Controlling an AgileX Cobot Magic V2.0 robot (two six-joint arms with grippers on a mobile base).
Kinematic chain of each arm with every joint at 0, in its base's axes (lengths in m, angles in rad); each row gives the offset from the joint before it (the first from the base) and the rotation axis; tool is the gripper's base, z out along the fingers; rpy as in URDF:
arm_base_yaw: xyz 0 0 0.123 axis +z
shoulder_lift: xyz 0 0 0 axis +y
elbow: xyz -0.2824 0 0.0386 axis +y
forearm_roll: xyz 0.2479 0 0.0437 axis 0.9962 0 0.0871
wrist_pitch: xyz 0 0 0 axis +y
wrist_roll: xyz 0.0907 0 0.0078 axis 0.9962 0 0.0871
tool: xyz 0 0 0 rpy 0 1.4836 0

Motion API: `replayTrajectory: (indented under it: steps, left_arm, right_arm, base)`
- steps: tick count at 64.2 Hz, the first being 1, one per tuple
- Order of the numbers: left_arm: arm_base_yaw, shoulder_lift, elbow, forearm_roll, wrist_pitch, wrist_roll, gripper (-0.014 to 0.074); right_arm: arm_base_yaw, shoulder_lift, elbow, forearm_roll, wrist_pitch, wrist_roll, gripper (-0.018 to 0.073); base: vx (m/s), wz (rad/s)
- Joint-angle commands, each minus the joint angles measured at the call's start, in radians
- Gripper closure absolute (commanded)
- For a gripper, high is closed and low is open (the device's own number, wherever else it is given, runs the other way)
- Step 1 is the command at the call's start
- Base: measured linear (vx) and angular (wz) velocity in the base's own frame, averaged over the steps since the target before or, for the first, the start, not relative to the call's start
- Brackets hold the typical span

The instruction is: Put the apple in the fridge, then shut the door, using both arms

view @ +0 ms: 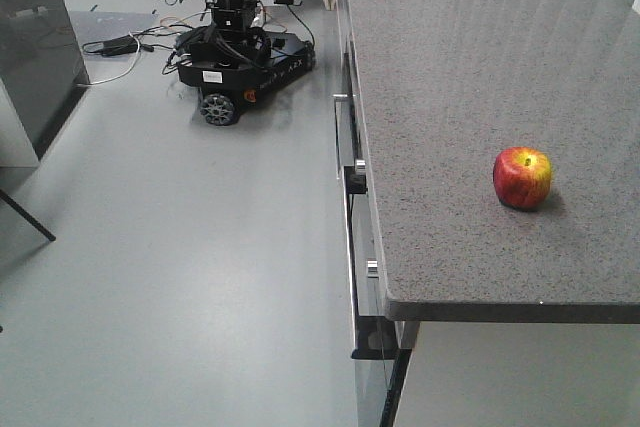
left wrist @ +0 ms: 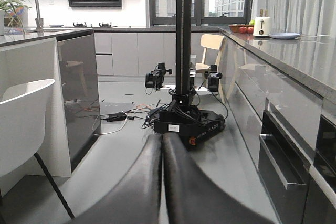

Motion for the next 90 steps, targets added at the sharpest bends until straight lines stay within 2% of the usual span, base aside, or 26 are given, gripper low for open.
replayTrajectory:
  steps: [1, 66, 72, 85, 90]
  left_arm:
    - [-0.006, -0.006, 0.028, 0.000, -0.075, 0.000, 0.0601]
    - [-0.006, -0.006, 0.028, 0.000, -0.075, 0.000, 0.0601]
    - [-0.006, -0.006, 0.028, 0.000, -0.075, 0.000, 0.0601]
    - [-0.006, -0.006, 0.028, 0.000, -0.075, 0.000, 0.0601]
    - [-0.006, -0.006, 0.028, 0.000, -0.075, 0.000, 0.0601]
  right_arm:
    - [-0.002, -0.011, 0.001, -0.009, -0.070, -0.008, 0.0561]
    - [-0.002, -0.011, 0.001, -0.005, -0.082, -0.002, 0.0561]
    - [-0.001, -0.011, 0.001, 0.012, -0.113, 0.065, 0.0561]
    - [0.001, -0.011, 0.000, 0.156, -0.242, 0.295, 0.0561]
    - [0.001, -0.011, -0.018, 0.154, -0.262, 0.345, 0.0561]
  base:
    - [0.00, 0.00]
    - [0.00, 0.00]
    - [0.00, 0.00]
    - [0.00, 0.00]
    - [0.00, 0.00]
